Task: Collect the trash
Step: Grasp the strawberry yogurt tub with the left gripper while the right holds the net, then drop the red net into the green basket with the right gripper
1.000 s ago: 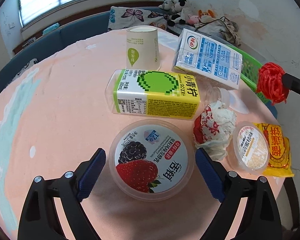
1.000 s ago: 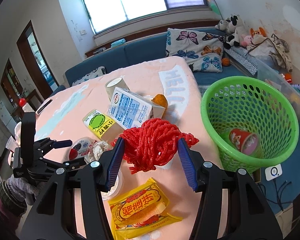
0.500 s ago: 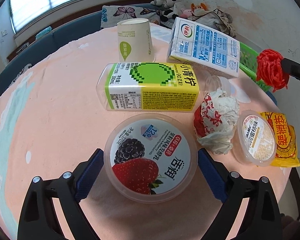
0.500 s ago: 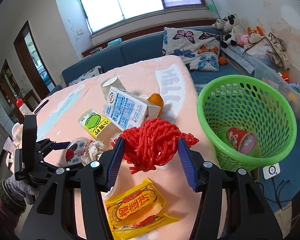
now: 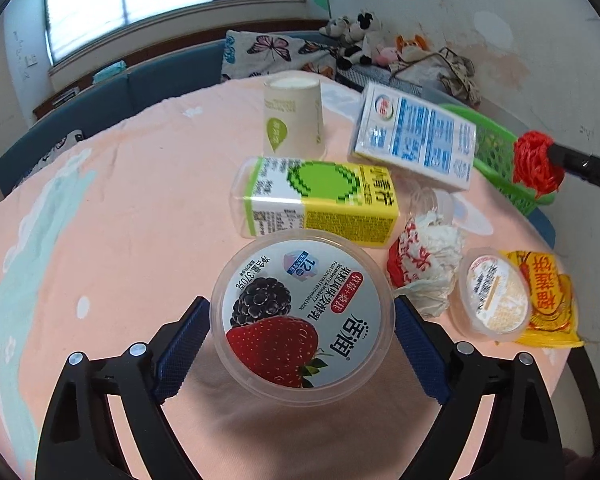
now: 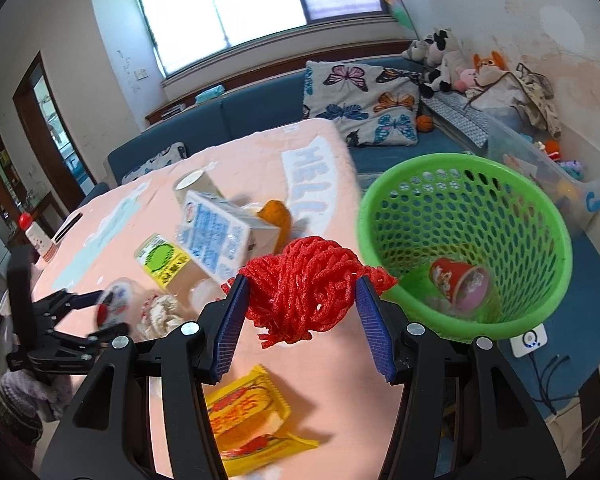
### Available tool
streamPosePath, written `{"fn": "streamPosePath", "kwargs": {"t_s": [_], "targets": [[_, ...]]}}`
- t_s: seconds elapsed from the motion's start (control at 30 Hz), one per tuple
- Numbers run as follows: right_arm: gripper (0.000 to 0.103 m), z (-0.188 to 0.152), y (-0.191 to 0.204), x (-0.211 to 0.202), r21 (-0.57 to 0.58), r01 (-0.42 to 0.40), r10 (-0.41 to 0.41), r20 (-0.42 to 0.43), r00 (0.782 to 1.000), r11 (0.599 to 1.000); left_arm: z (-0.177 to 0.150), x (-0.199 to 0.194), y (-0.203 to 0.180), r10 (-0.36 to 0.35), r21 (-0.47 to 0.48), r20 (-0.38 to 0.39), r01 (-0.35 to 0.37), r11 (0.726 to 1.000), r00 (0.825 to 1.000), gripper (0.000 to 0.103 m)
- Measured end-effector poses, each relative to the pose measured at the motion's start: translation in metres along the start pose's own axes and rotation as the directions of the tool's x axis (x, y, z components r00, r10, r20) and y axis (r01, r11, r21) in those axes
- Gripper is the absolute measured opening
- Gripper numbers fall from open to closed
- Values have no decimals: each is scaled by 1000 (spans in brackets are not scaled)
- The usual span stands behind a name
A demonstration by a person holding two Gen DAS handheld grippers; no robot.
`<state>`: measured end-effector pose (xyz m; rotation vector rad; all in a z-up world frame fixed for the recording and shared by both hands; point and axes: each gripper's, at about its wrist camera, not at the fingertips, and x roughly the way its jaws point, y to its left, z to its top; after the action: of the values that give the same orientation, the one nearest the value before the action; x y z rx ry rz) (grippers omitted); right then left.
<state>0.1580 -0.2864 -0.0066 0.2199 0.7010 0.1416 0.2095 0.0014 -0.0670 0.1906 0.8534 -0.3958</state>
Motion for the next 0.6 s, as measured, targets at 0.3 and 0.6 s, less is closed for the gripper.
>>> {"fn": "streamPosePath", "kwargs": {"t_s": [0.3,0.6], "targets": [[57,7,-46,5,30,99,-99,-8,995,995,26,-45,-6,-5,-1,91,5,1000,996,88],[58,18,-95,19,43,188,-187,-28,982,981,74,-62,-42,-85,46,152,79,996,985,88]]}}
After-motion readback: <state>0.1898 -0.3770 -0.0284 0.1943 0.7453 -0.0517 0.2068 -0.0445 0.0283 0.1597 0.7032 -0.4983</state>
